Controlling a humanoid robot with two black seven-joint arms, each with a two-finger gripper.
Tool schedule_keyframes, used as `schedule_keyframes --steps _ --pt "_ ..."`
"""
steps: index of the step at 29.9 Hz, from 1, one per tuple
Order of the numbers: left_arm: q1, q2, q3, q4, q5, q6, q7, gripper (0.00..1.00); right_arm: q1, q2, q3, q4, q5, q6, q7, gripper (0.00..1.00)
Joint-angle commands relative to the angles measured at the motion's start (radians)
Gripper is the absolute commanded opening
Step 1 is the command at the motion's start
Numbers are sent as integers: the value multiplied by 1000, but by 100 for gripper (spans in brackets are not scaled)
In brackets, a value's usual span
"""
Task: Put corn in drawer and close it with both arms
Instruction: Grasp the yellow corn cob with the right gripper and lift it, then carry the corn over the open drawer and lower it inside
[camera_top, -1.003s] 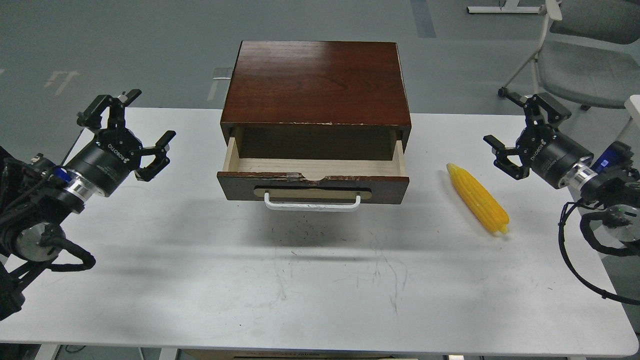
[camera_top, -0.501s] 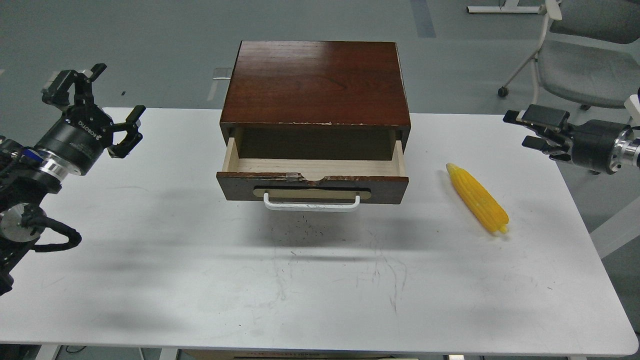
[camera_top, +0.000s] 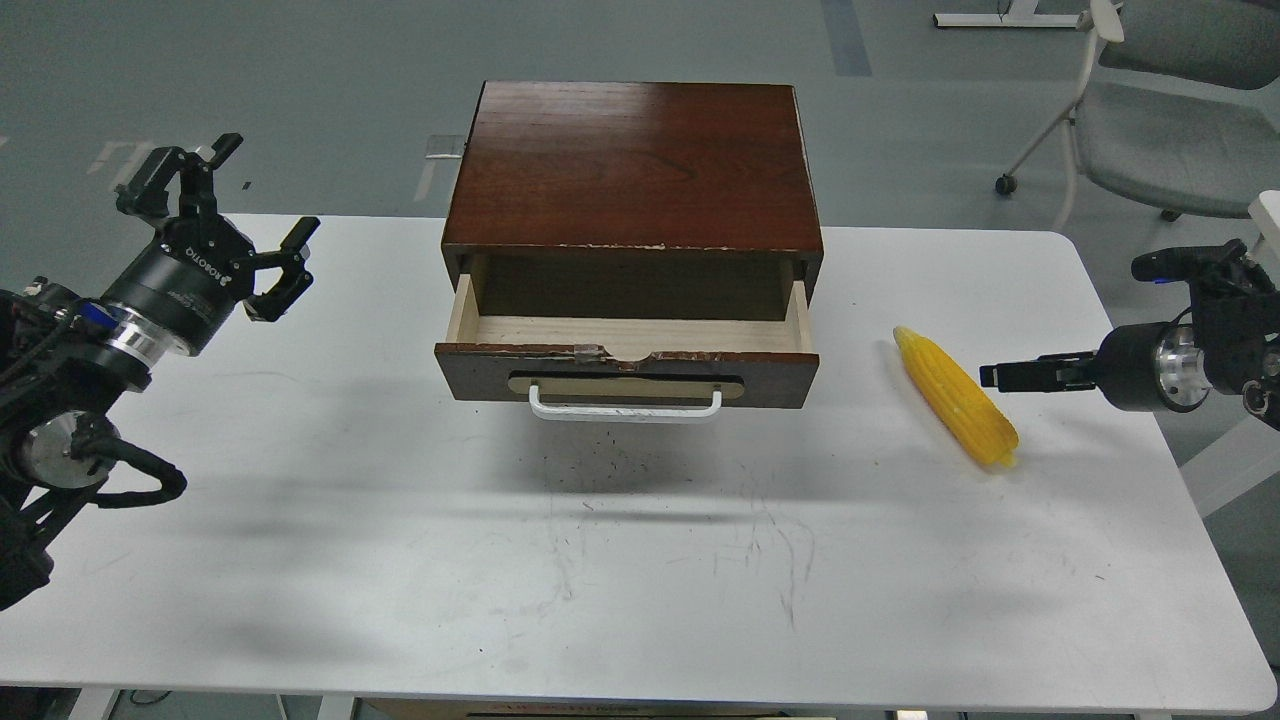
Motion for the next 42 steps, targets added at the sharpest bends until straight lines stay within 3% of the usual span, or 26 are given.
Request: schedule_keyframes --steps 1,8,11,13,14,16,21,22,23,24,28,35,42 --pt "1 -3 0 -1 -1 0 0 100 0 48 -11 -22 0 -8 0 100" --pt "1 -10 0 0 -1 0 0 100 -11 105 -69 -63 1 -25 0 97" --pt "1 -13 0 0 1 0 0 100 -20 113 -90 -71 0 -54 0 89" --pt "1 -15 0 0 1 0 0 100 -24 113 -112 -72 1 -56 0 77" --pt "1 -15 0 0 1 0 0 100 -24 113 -112 -72 1 -56 0 77" --pt "1 -15 0 0 1 0 0 100 -24 111 -124 -72 1 -56 0 67" --pt "1 -15 0 0 1 0 0 100 -26 101 -135 -63 3 -56 0 36" --pt "1 -15 0 0 1 0 0 100 -26 101 -135 -62 3 -56 0 29" --pt "1 -13 0 0 1 0 0 100 -24 98 -135 -60 3 -56 0 13" --pt "1 -13 0 0 1 0 0 100 -15 91 -133 -57 6 -56 0 5" --pt "1 -9 0 0 1 0 0 99 29 73 -120 -34 11 -61 0 5" --pt "1 -6 0 -2 1 0 0 100 267 -27 -51 90 15 -62 0 6" --pt "1 -4 0 -2 2 0 0 99 499 -22 -58 251 70 -48 0 6"
